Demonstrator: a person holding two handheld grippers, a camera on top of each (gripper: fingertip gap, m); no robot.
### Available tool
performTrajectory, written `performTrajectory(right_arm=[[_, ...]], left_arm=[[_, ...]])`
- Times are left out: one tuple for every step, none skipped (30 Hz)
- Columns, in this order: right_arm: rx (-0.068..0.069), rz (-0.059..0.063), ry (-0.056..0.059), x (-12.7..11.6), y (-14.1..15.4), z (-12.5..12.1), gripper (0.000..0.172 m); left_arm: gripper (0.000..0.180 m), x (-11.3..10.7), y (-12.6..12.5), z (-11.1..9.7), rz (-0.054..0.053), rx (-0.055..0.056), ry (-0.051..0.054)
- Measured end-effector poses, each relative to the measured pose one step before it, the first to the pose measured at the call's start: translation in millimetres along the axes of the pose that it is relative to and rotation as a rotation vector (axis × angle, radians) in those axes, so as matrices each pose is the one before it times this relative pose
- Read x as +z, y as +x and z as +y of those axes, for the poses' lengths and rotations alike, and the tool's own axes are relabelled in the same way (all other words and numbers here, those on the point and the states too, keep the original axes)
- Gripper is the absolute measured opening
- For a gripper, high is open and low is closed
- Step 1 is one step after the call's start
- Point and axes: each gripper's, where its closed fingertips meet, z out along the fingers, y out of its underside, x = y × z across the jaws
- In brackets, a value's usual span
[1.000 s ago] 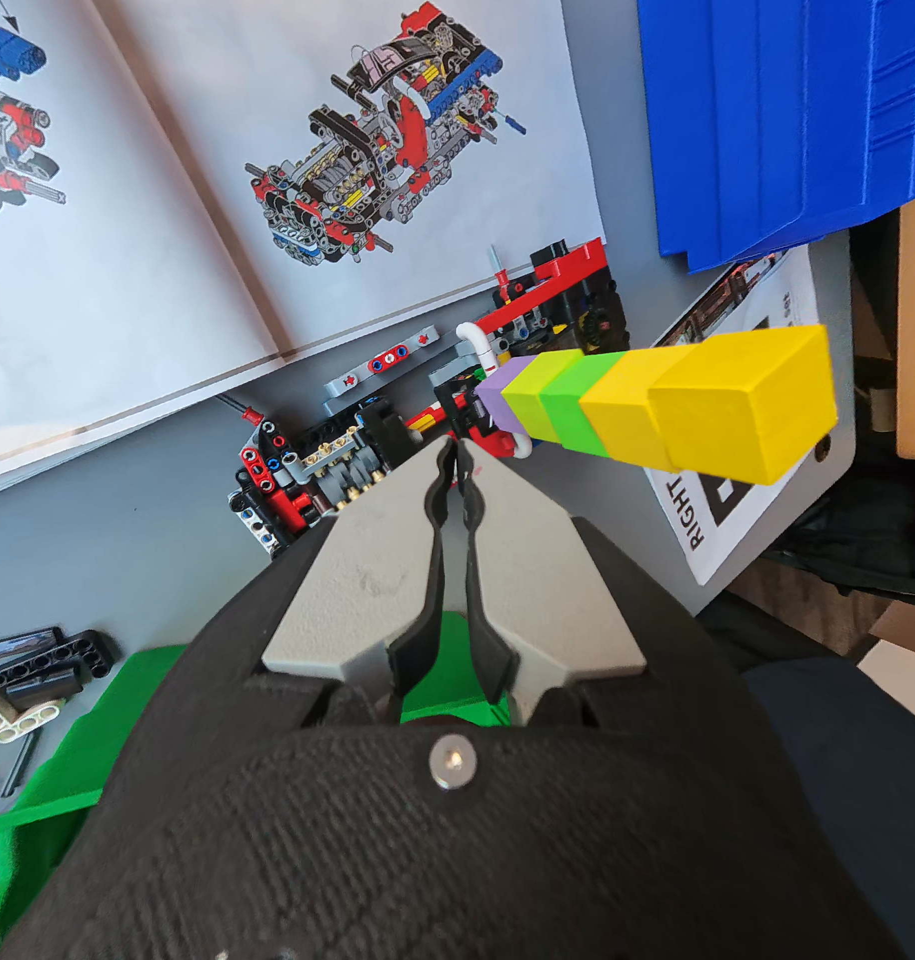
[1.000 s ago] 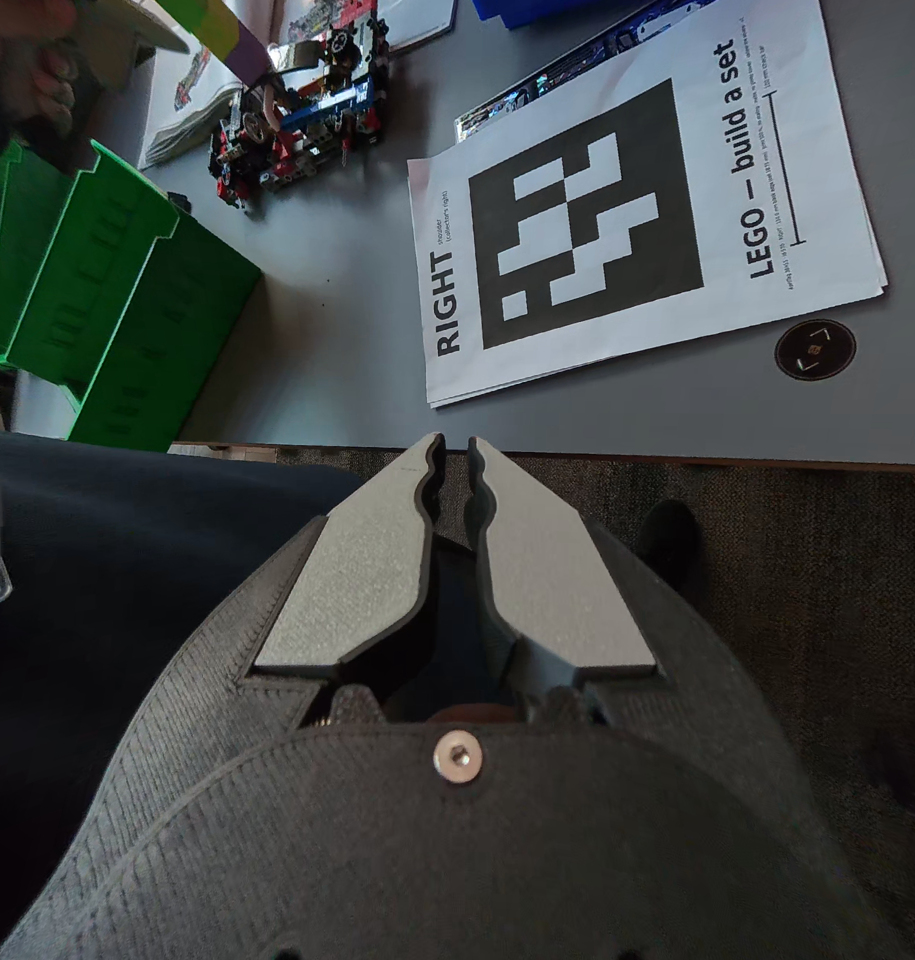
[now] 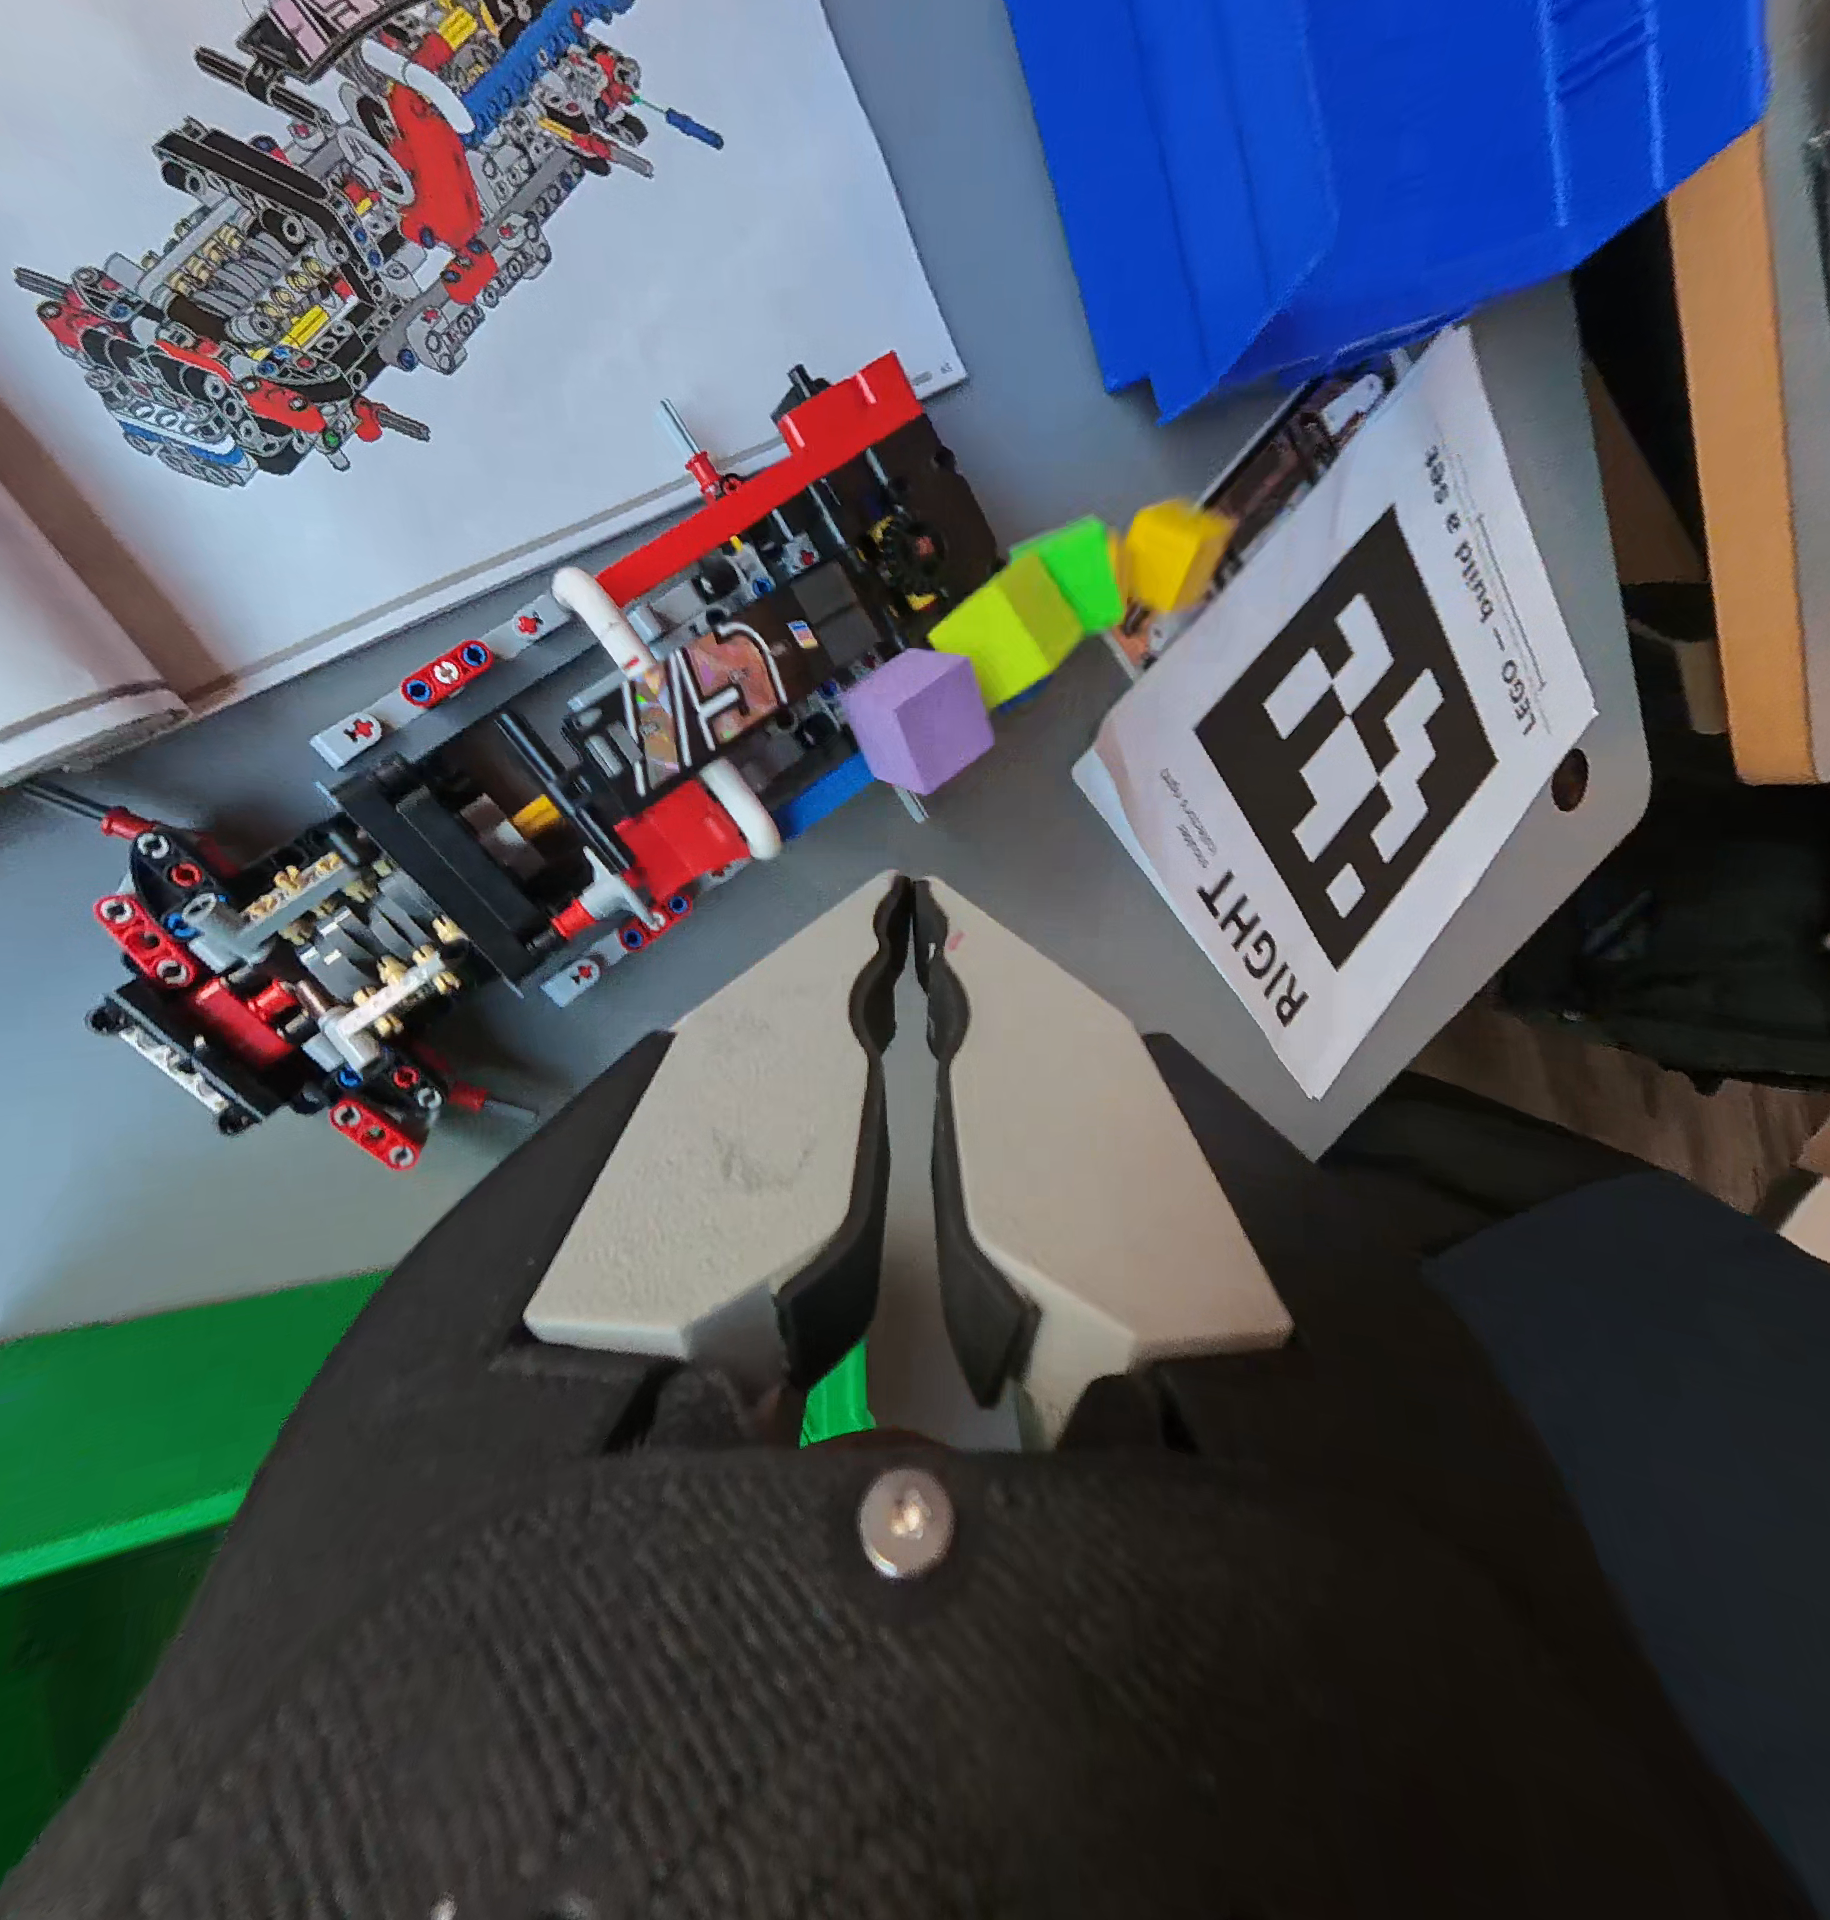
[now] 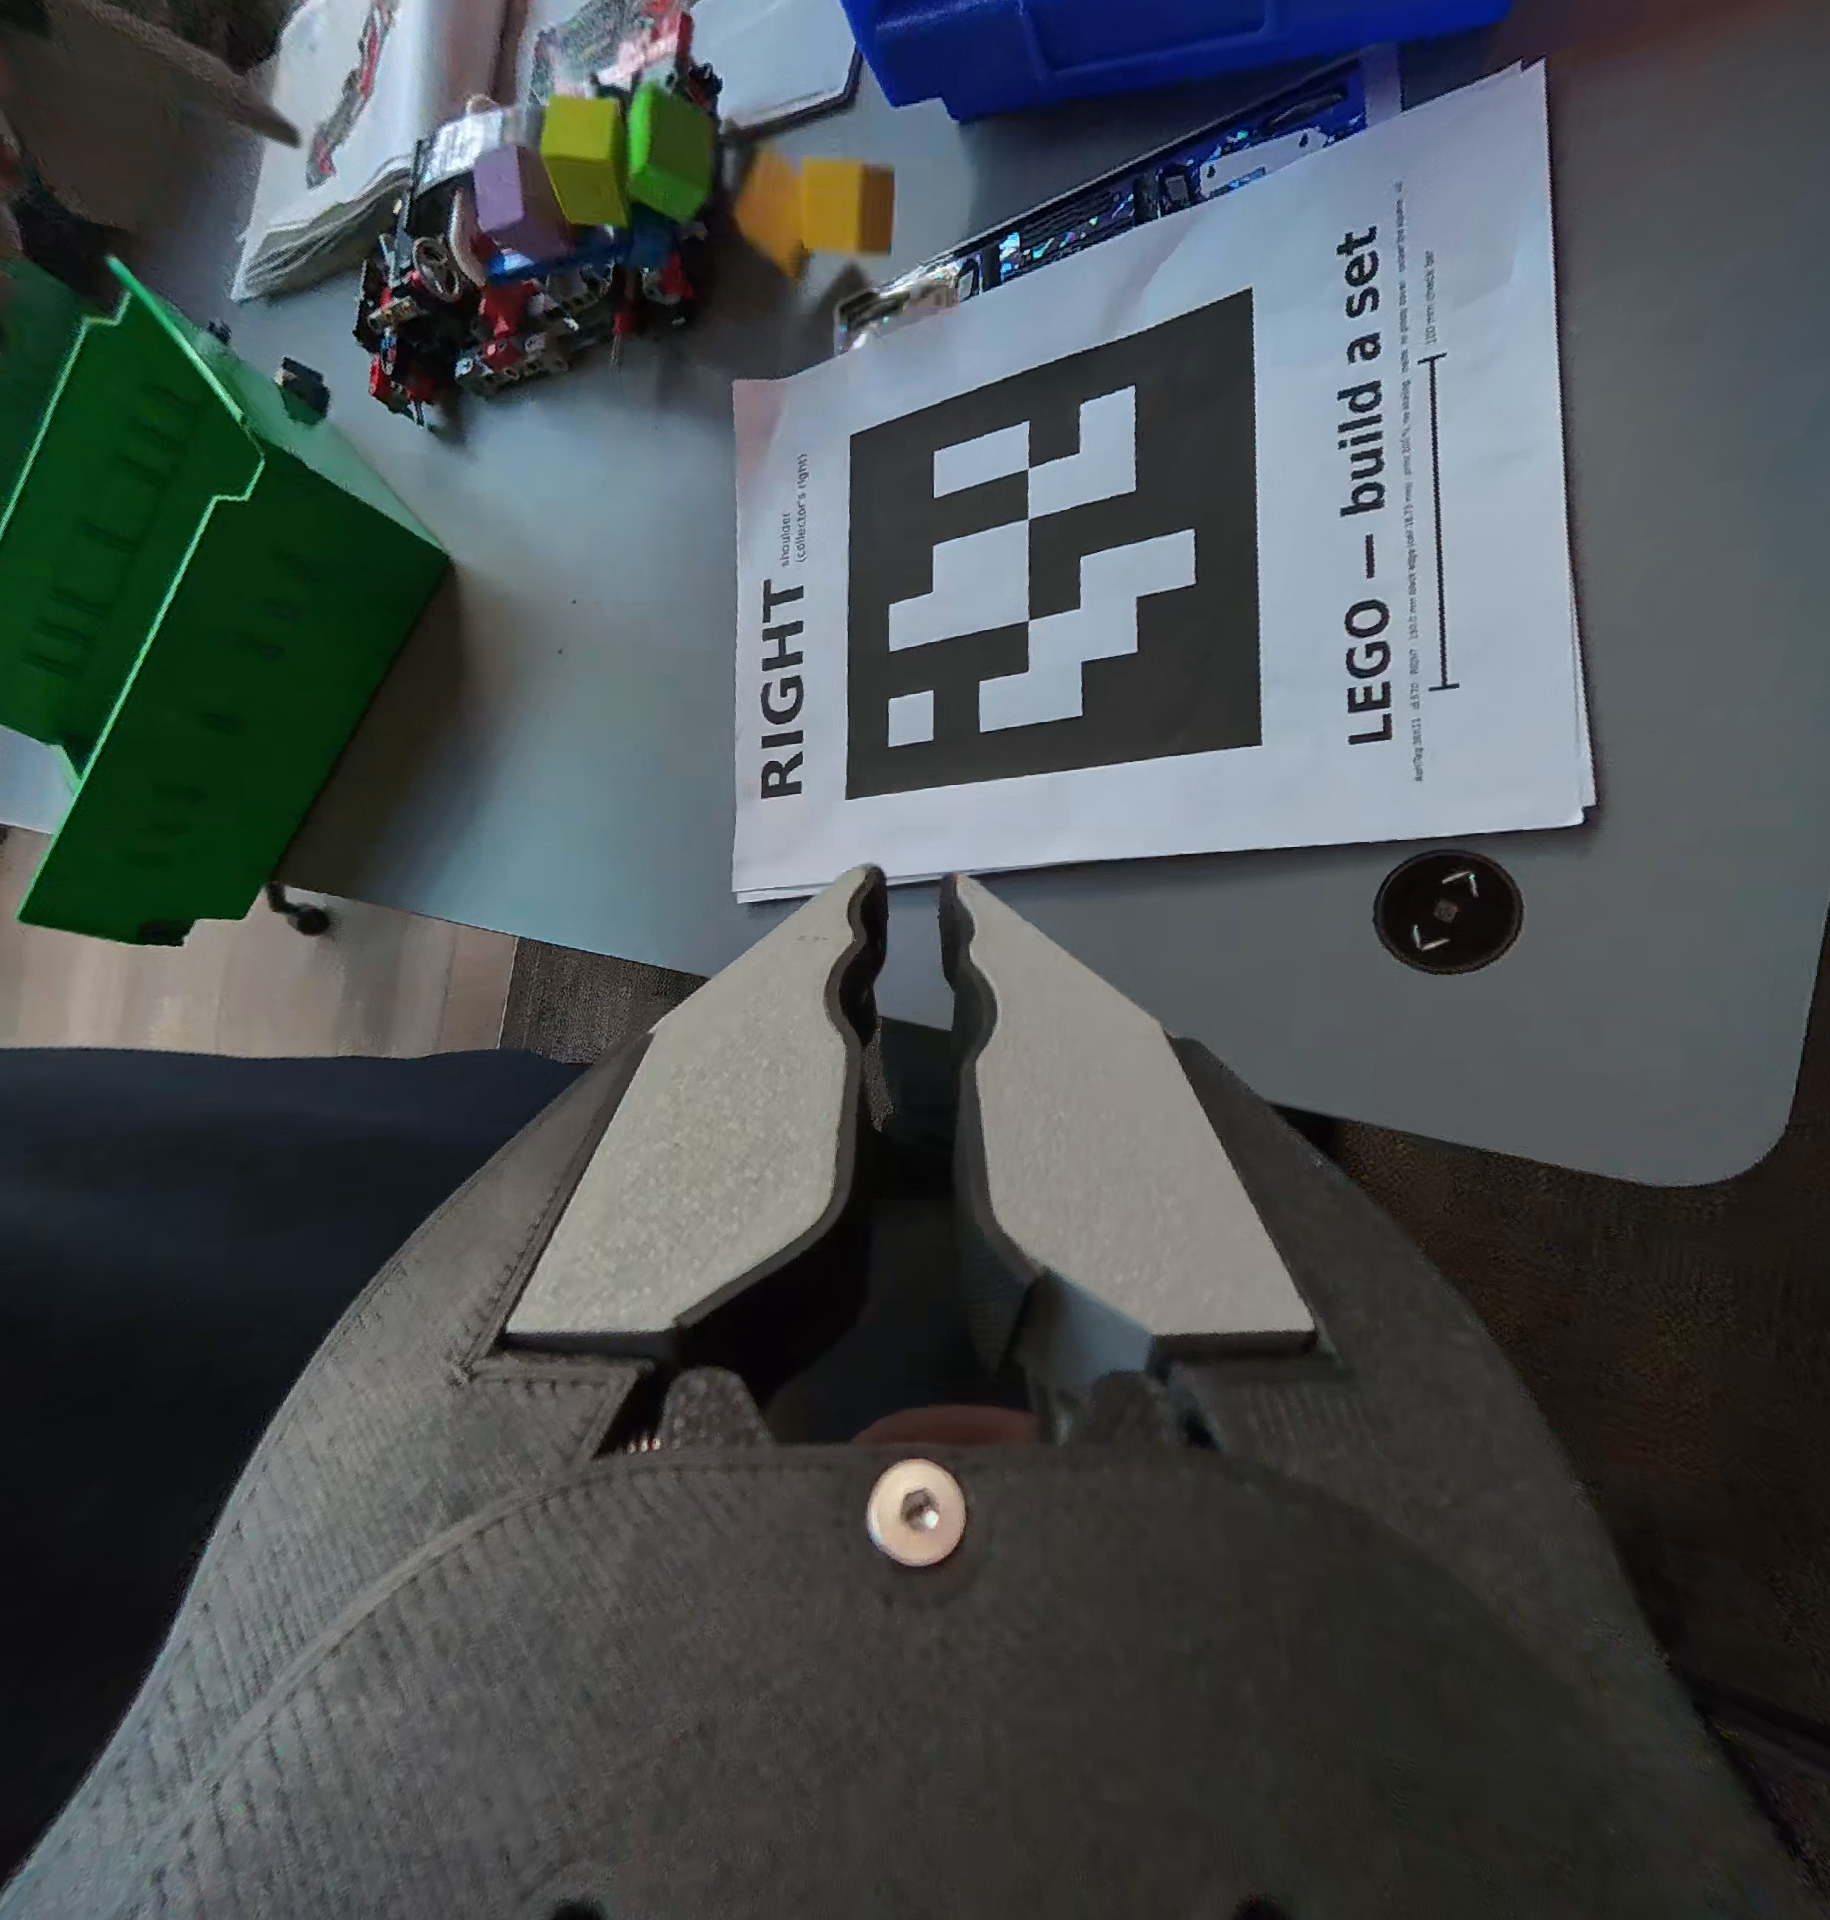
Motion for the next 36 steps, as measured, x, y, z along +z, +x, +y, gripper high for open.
performTrajectory(right_arm=[[-0.0011,-0.0014,-0.0055,2.41,3.37,-1.93,0.008],[0.0,-0.0001,-0.0055,2.52,3.47,-0.78,0.008],[0.0006,0.0025,-0.0085,2.54,3.79,0.58,0.008],[0.0013,0.0027,-0.0108,2.66,3.7,1.88,0.008],[0.0023,0.0027,-0.0119,2.96,3.43,2.98,0.008],[0.003,0.0026,-0.0142,3.37,3.34,4.04,0.008],[0.0032,0.0045,-0.0166,3.52,3.54,5.12,0.008],[0.005,0.006,-0.0167,3.66,3.57,5.56,0.008],[0.0081,0.0046,-0.014,3.29,3.11,5.51,0.008],[0.012,0.0028,-0.0103,3.05,2.38,5.19,0.008],[0.0167,0.0011,-0.0086,2.41,1.73,4.83,0.008],[0.018,-0.002,-0.0046,1.77,0.45,4.02,0.008],[0.0133,-0.0032,0.0006,0.88,-0.82,2.75,0.007],[0.006,-0.0009,0.0014,0.49,-1.58,2.19,0.007],[-0.0011,0.0017,-0.0012,0.28,-1.97,2.14,0.007],[-0.0057,0.0028,-0.003,0.42,-2.4,2.21,0.007],[-0.008,0.0027,-0.0039,0.66,-2.85,2.4,0.007],[-0.0082,0.0034,-0.0063,1.12,-2.71,2.91,0.006],[-0.0072,0.0057,-0.0087,1.46,-2.37,3.55,0.006],[-0.006,0.0086,-0.0086,1.57,-2.18,3.88,0.006],[-0.0039,0.0076,-0.0087,1.85,-2.58,4.37,0.005],[-0.0012,0.0043,-0.0107,2.01,-3.74,5.28,0.005],[-0.001,0.0067,-0.0067,1.59,-4.23,5.28,0.004],[-0.0036,0.0138,0.002,0.85,-4.34,4.66,0.003],[-0.0069,0.0215,0.0073,0.15,-4.14,4.46,0.002],[-0.009,0.0237,0.0068,-0.01,-4.54,4.62,0.002],[-0.0144,0.0155,-0.0014,0.22,-5.92,5.35,0.002],[-0.0284,0.0124,-0.0105,-0.29,-5.33,5.07,0.002],[-0.0344,0.0169,-0.0098,-1.45,-2.95,3.14,0.002],[-0.0264,0.0134,-0.0034,-2.26,-2.1,1.33,0.002],[-0.0159,0.0049,0.0003,-2.25,-2.49,1.05,0.002],[-0.0098,0.0004,-0.0023,-1.72,-2.87,1.79,0.002],[-0.009,0.0008,-0.0061,-1.05,-2.47,2.47,0.002],[-0.0118,0.0013,-0.0052,-0.51,-1.99,1.91,0.002],[-0.014,0.0018,0.0002,-0.57,-1.08,-0.04,0.002],[-0.0134,0.0029,0.0044,-0.58,0.42,-2.05,0.002]], left_arm=[[0.0,-5.02,4.8,4.02,0.0085,0.0014,0.0127],[0.0,-4.49,5.51,5.27,0.0109,-0.0006,0.0095],[0.0,-3.76,6.53,6.47,0.0128,-0.0046,0.0083],[0.0,-2.53,8.64,7.91,0.0202,-0.0083,0.0081],[0.0,-0.83,11.46,9.97,0.0308,-0.008,0.0045],[0.0,1.46,12.77,12.66,0.0326,-0.0046,-0.0043],[0.0,3.93,12.24,15.57,0.0257,-0.0014,-0.0145],[0.0,6.27,12.11,17.71,0.0228,0.002,-0.0235],[0.0,8.25,10.98,18.47,0.017,0.0102,-0.0295],[0.0,8.82,8.43,17.14,0.0021,0.0148,-0.0239],[0.0,9.22,7.36,14.22,-0.0024,0.0135,-0.0084],[0.0,9.31,8.05,12.17,0.006,0.0109,0.0006],[0.0,9.13,7.55,11.32,0.0063,0.02,-0.0032],[0.0,8.28,4.51,10.82,-0.0111,0.0302,-0.013],[0.0,7.01,3.06,8.48,-0.0189,0.0293,-0.0138],[0.0,5.71,4.97,5.08,-0.0039,0.025,-0.0069],[0.0,4.75,6.66,2.16,0.0111,0.0225,-0.0003],[0.0,4.19,7.01,0.54,0.0184,0.0226,-0.0023],[0.0,3.76,6.52,-0.29,0.0205,0.025,-0.0072],[0.0,3.51,5.45,-1.18,0.0186,0.0278,-0.0096],[0.0,3.3,4.27,-1.37,0.0168,0.0275,-0.0145],[0.0,3.09,3.13,-2.28,0.014,0.0259,-0.0124],[0.0,3.0,2.92,-3.15,0.0146,0.0266,-0.0086],[0.0,2.89,2.58,-3.41,0.0145,0.0271,-0.0095],[0.0,2.69,1.95,-3.9,0.0105,0.0287,-0.0073],[0.0,2.29,1.25,-4.15,0.007,0.0311,-0.0052],[0.0,1.58,-0.73,-4.43,-0.0018,0.0289,-0.0042],[0.0,0.63,-2.47,-5.19,-0.0098,0.021,0.0038],[0.0,0.13,-1.93,-5.83,-0.0053,0.0128,0.0118],[0.0,0.12,-1.09,-5.49,-0.0004,0.0079,0.0137],[0.0,0.12,-1.58,-4.61,-0.0077,0.0093,0.0134],[0.0,-0.31,-2.27,-3.31,-0.0177,0.0172,0.0102],[0.0,-0.56,-2.34,-2.17,-0.0242,0.0293,0.0043],[0.0,-1.33,-3.79,-1.64,-0.0389,0.0436,0.0016],[0.0,-2.91,-5.58,-2.66,-0.0562,0.0578,0.009],[0.0,-4.25,-6.21,-4.28,-0.0638,0.0618,0.0208]])
